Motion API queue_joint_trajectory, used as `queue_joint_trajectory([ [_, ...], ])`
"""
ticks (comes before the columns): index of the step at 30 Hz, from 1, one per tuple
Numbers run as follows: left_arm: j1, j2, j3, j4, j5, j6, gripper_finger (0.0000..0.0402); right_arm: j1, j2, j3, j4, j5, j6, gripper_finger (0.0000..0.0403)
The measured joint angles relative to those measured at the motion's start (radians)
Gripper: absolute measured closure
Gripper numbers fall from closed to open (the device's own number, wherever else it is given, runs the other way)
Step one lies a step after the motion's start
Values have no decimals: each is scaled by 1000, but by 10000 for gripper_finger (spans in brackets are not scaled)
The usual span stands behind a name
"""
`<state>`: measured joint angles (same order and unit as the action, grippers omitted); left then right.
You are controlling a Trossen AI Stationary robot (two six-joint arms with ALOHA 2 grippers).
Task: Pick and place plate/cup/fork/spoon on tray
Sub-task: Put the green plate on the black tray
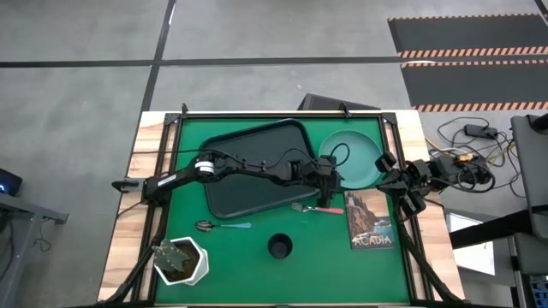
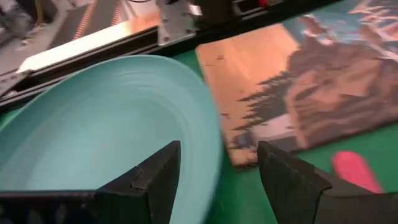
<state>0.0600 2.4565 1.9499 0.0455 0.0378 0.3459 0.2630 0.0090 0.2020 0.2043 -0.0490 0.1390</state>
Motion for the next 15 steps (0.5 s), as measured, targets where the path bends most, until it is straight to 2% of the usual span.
queue_joint_trajectory([
  [4, 0, -3, -6, -43, 2, 0, 208, 0, 0, 0, -10, 2, 0, 394],
  [15, 22, -3, -45, -38, -17, 1, 208, 0, 0, 0, -21, 26, 0, 394],
])
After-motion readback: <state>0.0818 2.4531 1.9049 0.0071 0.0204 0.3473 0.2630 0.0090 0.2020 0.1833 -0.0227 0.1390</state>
